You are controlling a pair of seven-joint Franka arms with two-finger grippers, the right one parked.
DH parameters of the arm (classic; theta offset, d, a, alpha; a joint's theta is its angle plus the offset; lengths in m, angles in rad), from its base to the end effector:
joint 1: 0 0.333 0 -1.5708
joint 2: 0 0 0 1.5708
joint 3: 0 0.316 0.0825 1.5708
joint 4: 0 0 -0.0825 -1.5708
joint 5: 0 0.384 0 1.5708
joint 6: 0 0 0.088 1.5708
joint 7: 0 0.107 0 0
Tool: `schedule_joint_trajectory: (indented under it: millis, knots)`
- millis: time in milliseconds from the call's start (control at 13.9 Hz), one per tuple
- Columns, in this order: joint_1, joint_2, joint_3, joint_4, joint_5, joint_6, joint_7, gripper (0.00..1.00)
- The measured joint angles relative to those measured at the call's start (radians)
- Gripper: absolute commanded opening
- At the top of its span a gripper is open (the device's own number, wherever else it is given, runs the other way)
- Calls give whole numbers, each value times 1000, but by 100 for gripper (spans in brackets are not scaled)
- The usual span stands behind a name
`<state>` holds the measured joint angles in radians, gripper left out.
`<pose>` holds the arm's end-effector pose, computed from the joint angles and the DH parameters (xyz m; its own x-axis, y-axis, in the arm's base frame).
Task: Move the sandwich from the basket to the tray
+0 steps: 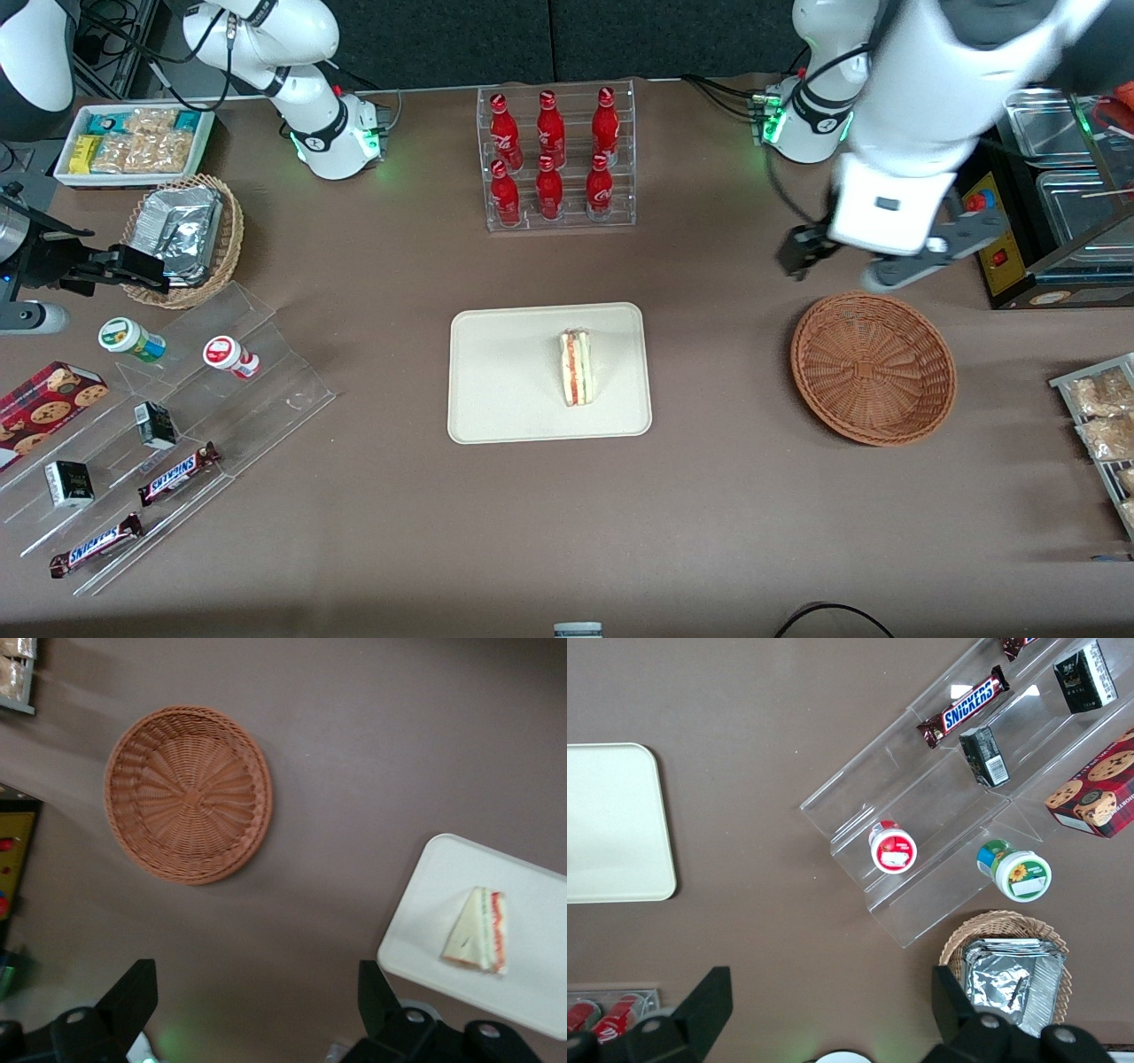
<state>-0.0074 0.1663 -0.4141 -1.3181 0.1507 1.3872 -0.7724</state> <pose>0.5479 -0.2000 0.6388 0.9306 0.3659 -0.0013 0.3632 -0.9243 -0.1174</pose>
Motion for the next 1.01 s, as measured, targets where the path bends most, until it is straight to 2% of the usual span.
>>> schedule_joint_trajectory:
  millis: [289,577,1010]
  knots:
    - [4,-75,212,-5,-90,-76,347,100]
    - [42,-153,350,-47,-184,-106,611,100]
    - [43,-248,384,-154,-188,-97,650,100]
